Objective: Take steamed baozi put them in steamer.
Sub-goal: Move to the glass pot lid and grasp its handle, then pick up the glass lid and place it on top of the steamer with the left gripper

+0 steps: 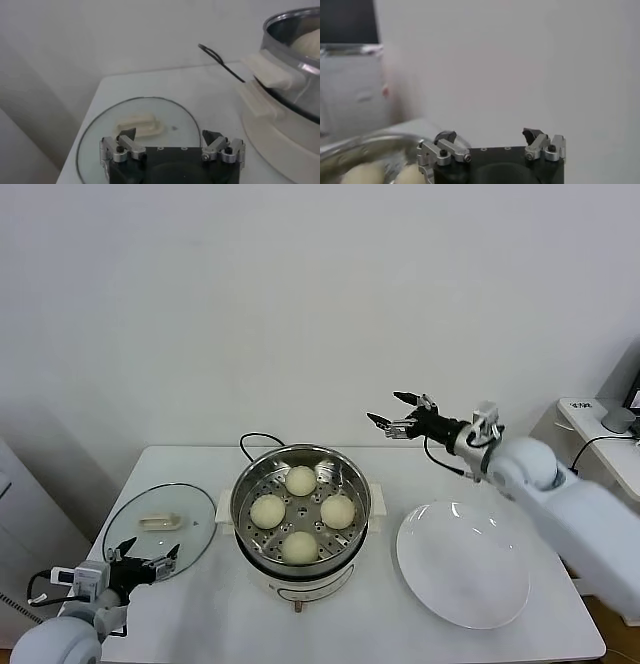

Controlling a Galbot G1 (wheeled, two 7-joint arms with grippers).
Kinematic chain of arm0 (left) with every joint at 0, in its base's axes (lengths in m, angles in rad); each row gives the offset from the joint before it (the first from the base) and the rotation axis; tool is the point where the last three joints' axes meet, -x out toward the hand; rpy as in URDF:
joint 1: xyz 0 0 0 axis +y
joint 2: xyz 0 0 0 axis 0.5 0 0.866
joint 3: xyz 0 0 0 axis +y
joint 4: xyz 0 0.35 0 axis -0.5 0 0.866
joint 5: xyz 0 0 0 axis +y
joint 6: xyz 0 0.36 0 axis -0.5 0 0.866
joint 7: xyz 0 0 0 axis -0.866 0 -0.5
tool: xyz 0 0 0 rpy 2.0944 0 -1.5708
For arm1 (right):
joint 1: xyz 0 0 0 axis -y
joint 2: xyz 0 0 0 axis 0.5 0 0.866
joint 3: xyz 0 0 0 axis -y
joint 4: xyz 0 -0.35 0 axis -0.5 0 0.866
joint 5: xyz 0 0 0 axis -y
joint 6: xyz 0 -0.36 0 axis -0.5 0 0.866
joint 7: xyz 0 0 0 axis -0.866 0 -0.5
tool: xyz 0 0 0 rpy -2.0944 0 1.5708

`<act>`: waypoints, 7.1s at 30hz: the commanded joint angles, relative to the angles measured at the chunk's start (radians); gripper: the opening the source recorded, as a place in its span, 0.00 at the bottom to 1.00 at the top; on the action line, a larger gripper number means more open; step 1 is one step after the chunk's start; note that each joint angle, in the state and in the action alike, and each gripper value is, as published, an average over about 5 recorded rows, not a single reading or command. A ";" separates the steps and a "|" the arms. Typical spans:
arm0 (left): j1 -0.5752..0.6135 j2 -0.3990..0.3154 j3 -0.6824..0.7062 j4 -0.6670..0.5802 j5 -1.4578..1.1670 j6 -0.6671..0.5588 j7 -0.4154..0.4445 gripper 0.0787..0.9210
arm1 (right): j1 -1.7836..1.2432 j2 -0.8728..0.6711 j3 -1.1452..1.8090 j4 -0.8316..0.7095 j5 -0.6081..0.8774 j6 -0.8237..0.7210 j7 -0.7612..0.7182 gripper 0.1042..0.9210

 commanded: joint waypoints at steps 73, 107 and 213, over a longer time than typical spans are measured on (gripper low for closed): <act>-0.418 -0.182 0.033 0.822 1.799 -0.758 -0.188 0.68 | -0.757 0.634 0.832 0.039 -0.551 0.144 -0.037 0.88; -0.243 0.076 0.028 0.201 1.382 -0.445 0.091 0.03 | -0.767 0.624 0.832 0.092 -0.542 0.130 -0.052 0.88; -0.561 -0.155 0.879 0.073 1.764 0.101 0.263 0.03 | -0.757 0.618 0.859 0.055 -0.513 0.110 -0.049 0.88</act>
